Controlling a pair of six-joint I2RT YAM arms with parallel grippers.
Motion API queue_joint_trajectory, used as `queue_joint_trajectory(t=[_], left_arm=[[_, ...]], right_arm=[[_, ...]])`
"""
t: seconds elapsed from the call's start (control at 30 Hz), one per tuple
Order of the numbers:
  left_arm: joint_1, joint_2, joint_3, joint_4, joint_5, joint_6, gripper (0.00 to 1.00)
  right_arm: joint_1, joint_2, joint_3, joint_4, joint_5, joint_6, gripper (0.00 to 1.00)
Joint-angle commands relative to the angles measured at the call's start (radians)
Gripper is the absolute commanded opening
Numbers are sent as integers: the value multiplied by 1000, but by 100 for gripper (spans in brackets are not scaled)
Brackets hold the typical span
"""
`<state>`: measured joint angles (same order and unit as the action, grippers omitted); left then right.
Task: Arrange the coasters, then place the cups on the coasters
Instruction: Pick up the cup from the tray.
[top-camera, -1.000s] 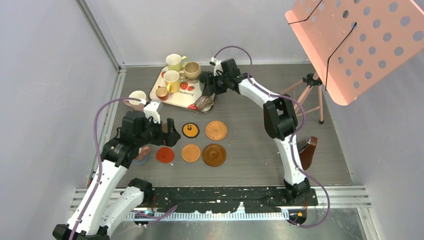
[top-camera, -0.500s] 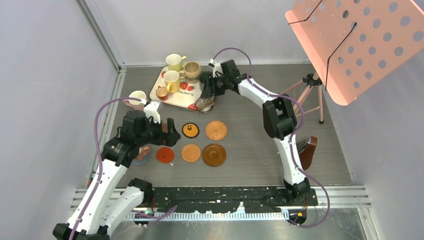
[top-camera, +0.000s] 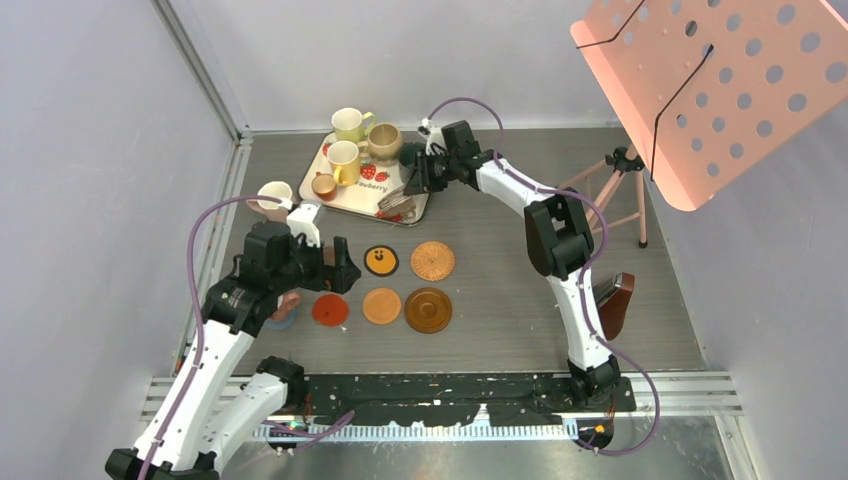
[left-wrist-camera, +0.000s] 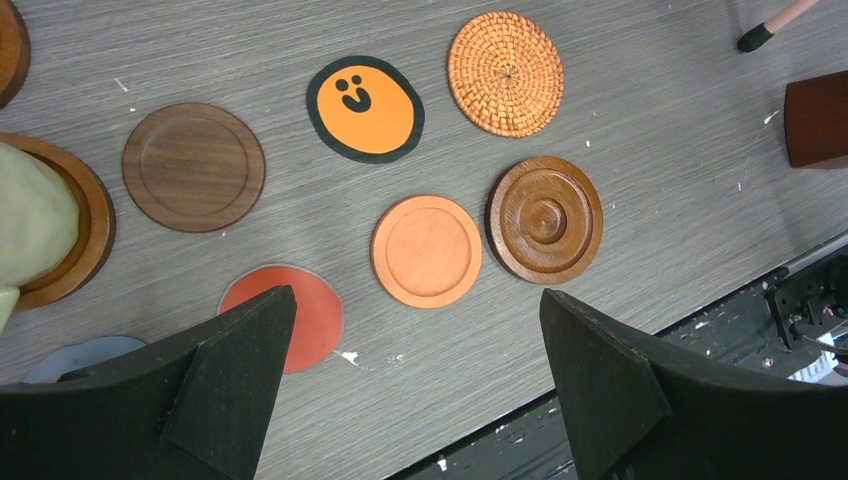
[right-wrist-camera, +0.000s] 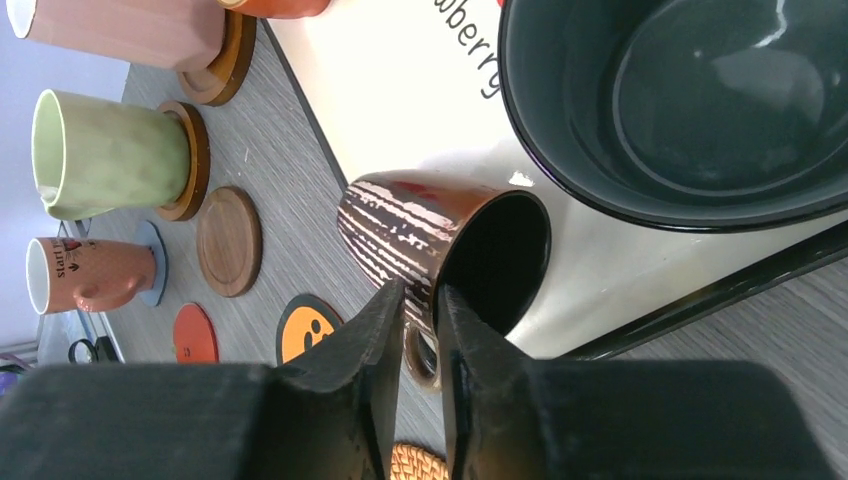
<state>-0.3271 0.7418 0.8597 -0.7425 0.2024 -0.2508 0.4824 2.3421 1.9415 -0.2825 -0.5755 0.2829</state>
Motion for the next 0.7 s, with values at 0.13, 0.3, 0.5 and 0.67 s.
queue_joint_trajectory(t=[0.13, 0.3, 0.5, 0.67], left_arm=[[-4, -51, 12, 8, -21, 6, 97], [-4, -74, 6, 11, -56, 1, 99], [-4, -96, 6, 5, -101, -4, 99], [-4, -111, 7, -1, -139, -4, 99]], right_arm=[[0, -97, -58, 100, -21, 59, 6], [5, -163, -96, 128, -20, 77, 6], [24, -270, -142, 83, 57, 44, 6], [59, -318, -134, -46, 235, -63, 5]])
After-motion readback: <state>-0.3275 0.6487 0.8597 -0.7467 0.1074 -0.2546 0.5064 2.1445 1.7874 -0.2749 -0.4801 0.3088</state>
